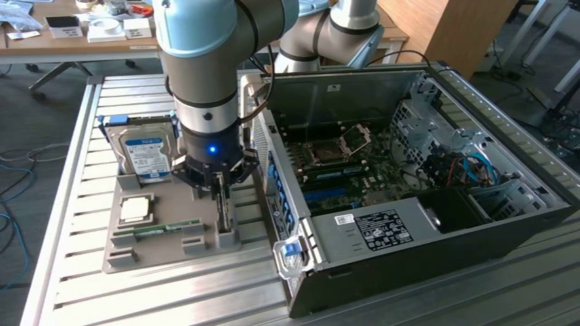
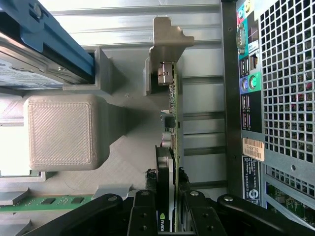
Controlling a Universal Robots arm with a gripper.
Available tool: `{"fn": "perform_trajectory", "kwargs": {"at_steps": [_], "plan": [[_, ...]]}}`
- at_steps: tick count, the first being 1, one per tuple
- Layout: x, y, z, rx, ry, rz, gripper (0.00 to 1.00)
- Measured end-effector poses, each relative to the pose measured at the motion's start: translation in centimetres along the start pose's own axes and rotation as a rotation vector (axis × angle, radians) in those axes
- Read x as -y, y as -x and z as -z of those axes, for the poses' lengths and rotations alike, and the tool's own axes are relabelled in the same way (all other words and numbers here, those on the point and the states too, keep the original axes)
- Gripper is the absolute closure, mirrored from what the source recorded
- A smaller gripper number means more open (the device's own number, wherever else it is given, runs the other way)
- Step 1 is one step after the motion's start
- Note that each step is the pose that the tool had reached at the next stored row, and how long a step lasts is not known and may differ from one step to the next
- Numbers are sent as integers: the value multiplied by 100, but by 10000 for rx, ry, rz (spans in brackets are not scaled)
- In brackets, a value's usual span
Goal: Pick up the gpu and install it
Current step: 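Pick up the gpu and move the gpu toward the slot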
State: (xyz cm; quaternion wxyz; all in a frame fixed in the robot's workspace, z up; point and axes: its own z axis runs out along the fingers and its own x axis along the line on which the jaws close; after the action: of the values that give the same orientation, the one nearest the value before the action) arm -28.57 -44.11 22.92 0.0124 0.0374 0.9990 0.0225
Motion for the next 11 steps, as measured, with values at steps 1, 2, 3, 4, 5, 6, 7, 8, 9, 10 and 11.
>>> {"fn": "perform_trajectory", "kwargs": {"at_steps": [1,2,3,4,5,6,7,8,9,10,11], "plan": [[0,0,0,0,0,15,73],[0,0,0,-1,1,59,73],[0,0,0,-5,1,129,73],[0,0,0,-8,4,196,73],[0,0,0,-11,5,245,73],[0,0,0,-12,6,269,73],[0,0,0,-13,6,285,73],[0,1,0,-14,7,304,73],[0,0,0,-14,8,312,73],[0,0,0,-14,8,312,73],[0,1,0,-14,8,313,73]]}}
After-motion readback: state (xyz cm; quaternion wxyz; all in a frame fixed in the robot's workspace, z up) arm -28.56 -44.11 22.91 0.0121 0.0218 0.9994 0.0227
